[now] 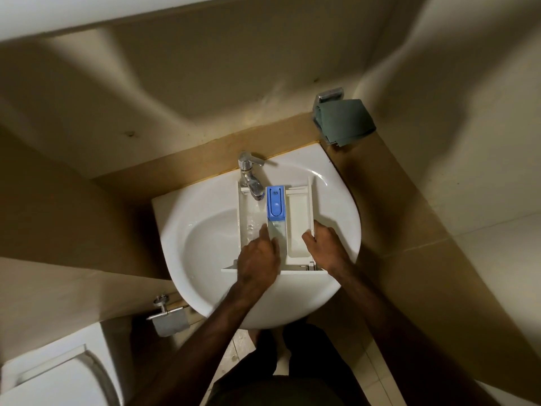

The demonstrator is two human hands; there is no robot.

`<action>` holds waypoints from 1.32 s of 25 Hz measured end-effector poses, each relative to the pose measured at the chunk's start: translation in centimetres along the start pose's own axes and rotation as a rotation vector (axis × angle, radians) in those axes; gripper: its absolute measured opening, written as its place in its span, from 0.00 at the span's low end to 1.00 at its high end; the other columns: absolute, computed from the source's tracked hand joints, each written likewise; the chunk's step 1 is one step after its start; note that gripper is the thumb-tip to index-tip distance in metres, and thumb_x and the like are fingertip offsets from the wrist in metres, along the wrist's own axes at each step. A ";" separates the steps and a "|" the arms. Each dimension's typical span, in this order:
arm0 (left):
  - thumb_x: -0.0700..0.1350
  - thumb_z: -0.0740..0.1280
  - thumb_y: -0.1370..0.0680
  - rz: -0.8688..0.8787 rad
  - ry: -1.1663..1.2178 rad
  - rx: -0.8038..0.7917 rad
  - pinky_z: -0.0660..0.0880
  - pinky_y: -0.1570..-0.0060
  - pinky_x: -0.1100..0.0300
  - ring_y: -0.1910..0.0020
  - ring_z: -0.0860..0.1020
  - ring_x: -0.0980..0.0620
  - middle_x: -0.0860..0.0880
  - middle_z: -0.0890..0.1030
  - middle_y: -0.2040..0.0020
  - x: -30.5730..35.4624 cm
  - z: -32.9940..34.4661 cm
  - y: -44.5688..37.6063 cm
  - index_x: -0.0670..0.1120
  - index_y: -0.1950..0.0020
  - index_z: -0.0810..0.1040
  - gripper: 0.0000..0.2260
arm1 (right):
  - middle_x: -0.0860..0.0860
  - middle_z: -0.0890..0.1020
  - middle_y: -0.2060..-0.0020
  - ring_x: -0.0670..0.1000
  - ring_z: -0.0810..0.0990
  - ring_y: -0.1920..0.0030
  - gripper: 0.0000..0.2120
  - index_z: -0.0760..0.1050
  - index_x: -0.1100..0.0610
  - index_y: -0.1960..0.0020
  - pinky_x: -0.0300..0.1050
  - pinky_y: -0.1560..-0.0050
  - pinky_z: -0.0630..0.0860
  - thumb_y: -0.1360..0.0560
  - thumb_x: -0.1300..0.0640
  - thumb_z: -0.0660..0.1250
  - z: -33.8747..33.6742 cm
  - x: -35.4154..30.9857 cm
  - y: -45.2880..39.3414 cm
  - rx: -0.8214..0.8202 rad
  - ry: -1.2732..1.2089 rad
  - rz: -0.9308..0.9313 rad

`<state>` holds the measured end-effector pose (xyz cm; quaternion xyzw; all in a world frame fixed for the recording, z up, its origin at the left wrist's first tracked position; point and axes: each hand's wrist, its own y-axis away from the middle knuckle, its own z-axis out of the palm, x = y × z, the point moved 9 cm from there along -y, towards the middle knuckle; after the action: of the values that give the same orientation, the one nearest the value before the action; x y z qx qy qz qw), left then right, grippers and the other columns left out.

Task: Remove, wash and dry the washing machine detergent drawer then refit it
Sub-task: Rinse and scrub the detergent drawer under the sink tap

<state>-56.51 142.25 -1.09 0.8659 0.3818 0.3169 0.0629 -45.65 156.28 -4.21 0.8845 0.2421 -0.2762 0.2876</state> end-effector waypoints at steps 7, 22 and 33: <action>0.53 0.60 0.14 0.131 0.269 0.003 0.68 0.24 0.43 0.24 0.69 0.43 0.44 0.69 0.21 -0.3 -0.2 -6.5 0.47 0.16 0.60 0.27 | 0.58 0.86 0.52 0.58 0.84 0.55 0.13 0.78 0.62 0.40 0.59 0.51 0.83 0.19 0.55 0.62 -0.2 0.4 0.0 0.025 -0.009 0.033; 0.48 0.60 0.14 0.005 0.077 -0.015 0.73 0.33 0.48 0.32 0.77 0.38 0.40 0.76 0.28 0.1 0.2 0.1 0.40 0.20 0.64 0.24 | 0.57 0.86 0.54 0.58 0.84 0.56 0.14 0.77 0.62 0.45 0.58 0.51 0.83 0.20 0.53 0.60 0.0 -0.4 0.5 -0.006 0.039 0.025; 0.44 0.63 0.15 0.075 0.021 -0.123 0.73 0.30 0.43 0.30 0.76 0.39 0.42 0.74 0.25 -0.9 0.8 -3.5 0.46 0.15 0.51 0.32 | 0.57 0.85 0.52 0.58 0.84 0.55 0.18 0.78 0.61 0.43 0.57 0.52 0.84 0.22 0.49 0.59 -0.6 -1.0 1.7 0.060 0.010 0.055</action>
<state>-58.69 144.12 -3.39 0.8707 0.3296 0.3509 0.1002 -45.17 155.14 -2.54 0.9004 0.2107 -0.2711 0.2670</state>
